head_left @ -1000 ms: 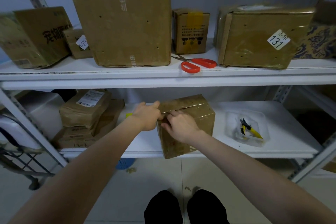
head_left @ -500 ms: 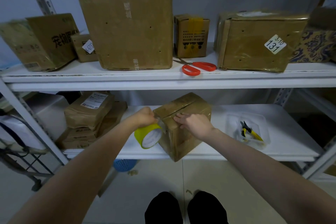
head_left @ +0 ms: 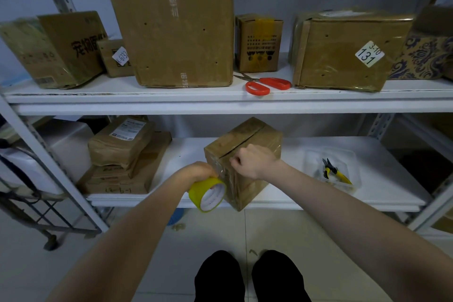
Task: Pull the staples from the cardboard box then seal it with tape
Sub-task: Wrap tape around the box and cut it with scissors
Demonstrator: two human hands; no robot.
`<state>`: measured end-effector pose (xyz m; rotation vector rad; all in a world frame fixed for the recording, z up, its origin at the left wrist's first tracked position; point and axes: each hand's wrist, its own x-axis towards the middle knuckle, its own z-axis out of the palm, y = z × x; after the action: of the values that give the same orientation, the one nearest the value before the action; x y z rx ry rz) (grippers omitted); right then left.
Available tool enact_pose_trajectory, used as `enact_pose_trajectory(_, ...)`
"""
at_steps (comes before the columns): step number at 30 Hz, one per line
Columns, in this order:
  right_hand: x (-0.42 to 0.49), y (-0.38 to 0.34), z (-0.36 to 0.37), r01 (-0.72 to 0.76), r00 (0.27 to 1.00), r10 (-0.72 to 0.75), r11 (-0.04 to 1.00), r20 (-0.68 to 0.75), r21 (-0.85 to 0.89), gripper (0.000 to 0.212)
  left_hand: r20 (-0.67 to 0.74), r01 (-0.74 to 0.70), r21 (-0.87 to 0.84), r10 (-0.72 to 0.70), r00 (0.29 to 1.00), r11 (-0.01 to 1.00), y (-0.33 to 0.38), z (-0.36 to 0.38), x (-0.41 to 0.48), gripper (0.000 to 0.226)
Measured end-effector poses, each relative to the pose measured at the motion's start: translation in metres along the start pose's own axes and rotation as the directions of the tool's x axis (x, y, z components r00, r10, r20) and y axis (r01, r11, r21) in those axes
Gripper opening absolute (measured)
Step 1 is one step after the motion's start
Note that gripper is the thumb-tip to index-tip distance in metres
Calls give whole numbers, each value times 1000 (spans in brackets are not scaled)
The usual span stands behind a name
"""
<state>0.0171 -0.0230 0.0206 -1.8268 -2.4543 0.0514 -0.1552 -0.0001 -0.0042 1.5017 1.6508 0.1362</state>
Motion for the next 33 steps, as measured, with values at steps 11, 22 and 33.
enact_pose_trajectory(11, 6, -17, 1, -125, 992, 124, 992, -29, -25, 52, -136, -85, 397, 150, 979, 914, 10, 7, 5, 34)
enact_pose_trajectory(22, 20, -9, 11, -88, 995, 86, 995, -43, -37, 42, 34, -114, -488, 149, 988, 865, -18, 22, 13, 10)
enact_pose_trajectory(33, 23, 12, 16, -50, 998, 51, 999, -34, 21, 35, 31, -60, -449, 82, 996, 891, -7, 48, 28, 29)
